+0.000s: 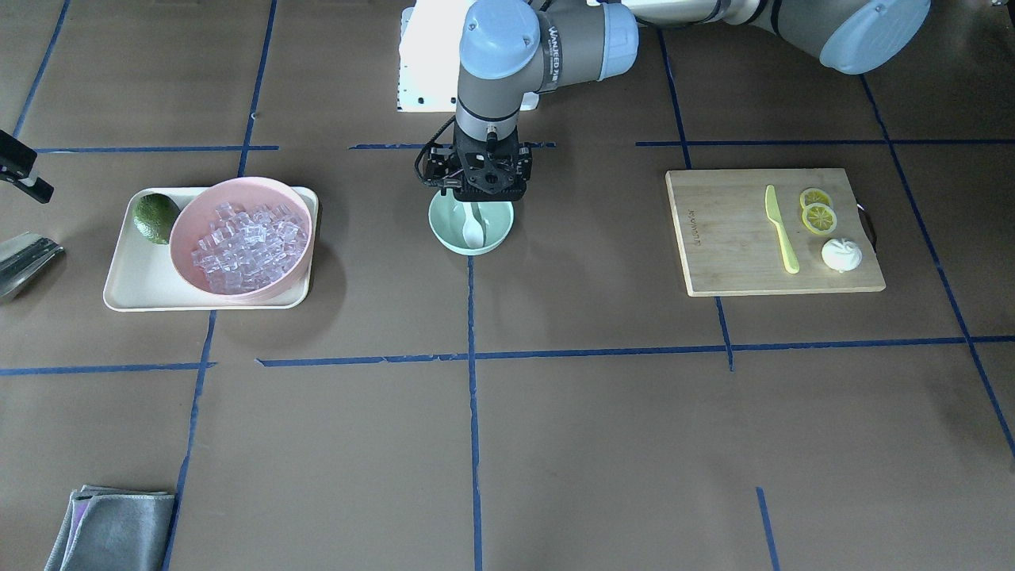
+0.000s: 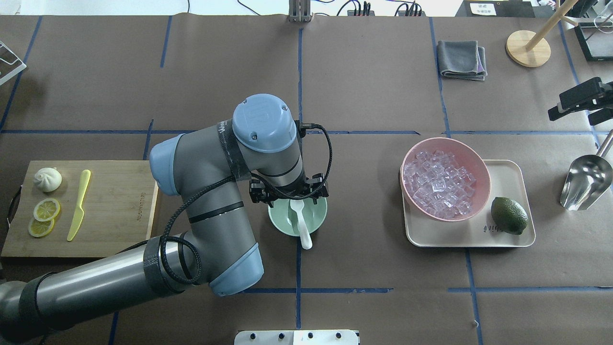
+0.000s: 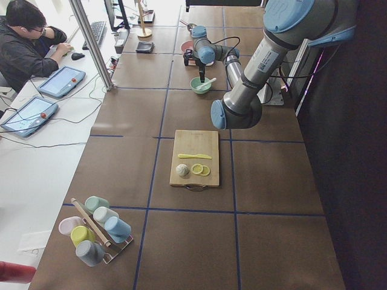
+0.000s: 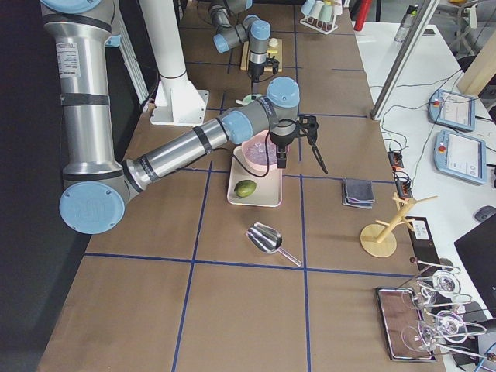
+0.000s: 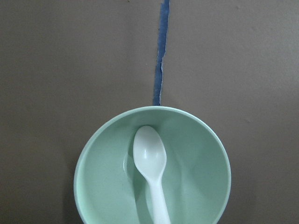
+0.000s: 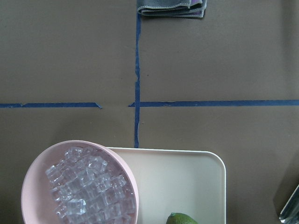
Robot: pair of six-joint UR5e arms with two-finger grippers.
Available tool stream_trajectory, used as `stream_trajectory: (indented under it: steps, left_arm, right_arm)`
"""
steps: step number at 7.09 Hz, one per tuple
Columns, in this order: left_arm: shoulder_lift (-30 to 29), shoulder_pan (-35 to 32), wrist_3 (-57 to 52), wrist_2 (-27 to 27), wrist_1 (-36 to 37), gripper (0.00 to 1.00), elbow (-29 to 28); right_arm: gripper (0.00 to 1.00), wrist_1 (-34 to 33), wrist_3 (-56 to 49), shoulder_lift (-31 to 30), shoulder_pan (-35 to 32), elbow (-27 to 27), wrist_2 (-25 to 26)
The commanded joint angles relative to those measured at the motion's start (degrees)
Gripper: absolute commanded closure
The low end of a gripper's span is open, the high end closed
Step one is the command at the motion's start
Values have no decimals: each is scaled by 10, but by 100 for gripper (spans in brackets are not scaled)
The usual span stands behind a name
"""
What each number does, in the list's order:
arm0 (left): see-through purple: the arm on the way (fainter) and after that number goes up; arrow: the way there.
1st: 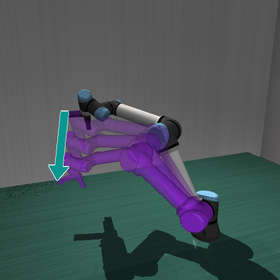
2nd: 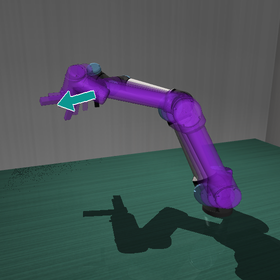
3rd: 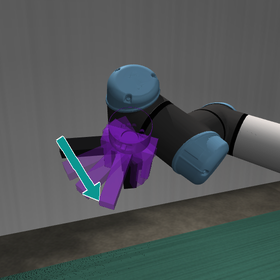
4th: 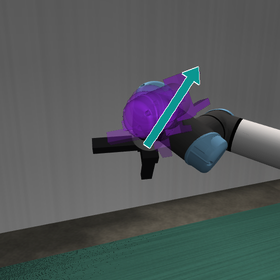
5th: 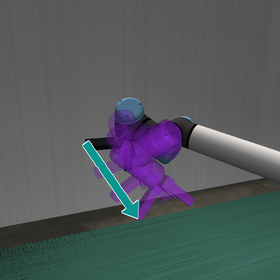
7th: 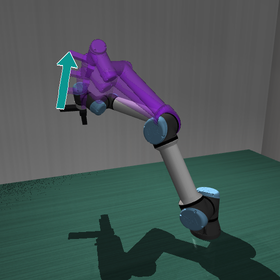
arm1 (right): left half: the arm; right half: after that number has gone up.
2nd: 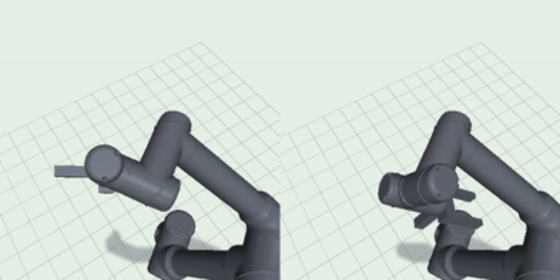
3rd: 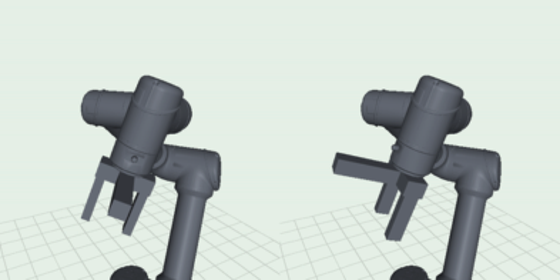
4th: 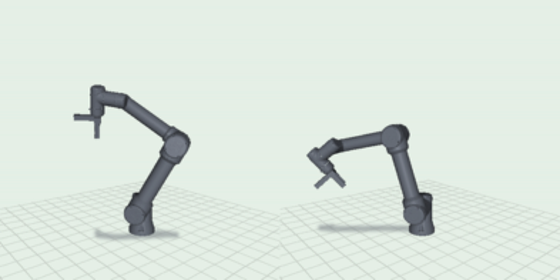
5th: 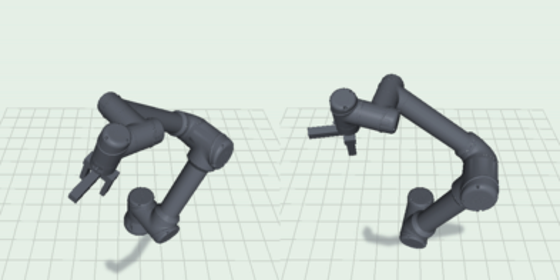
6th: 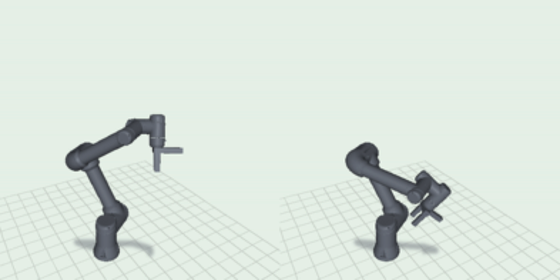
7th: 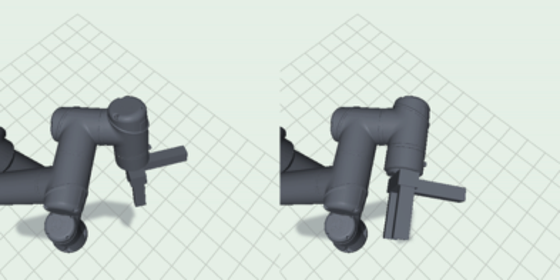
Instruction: Put spoon and ice into bowl
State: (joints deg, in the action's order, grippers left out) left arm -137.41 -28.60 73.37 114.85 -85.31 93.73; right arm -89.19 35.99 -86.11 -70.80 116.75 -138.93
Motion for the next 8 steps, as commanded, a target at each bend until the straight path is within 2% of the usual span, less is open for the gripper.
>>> stream_trajectory:
  steps: [1, 3, 4, 6, 8]
  left_arm:
    - [41, -54, -86, 38, 58, 0, 49]
    - [157, -113, -168, 59, 59, 0, 150]
    - [199, -147, -216, 80, 59, 0, 186]
    - [298, -194, -284, 90, 60, 0, 263]
    - [377, -267, -382, 132, 60, 0, 295]
  right_arm:
    - [0, 1, 37, 20, 49, 6, 32]
    - [0, 35, 111, 27, 105, 8, 79]
    - [0, 77, 167, 32, 151, 8, 127]
    - [0, 93, 191, 37, 209, 1, 153]
    - [0, 93, 189, 47, 257, -14, 186]
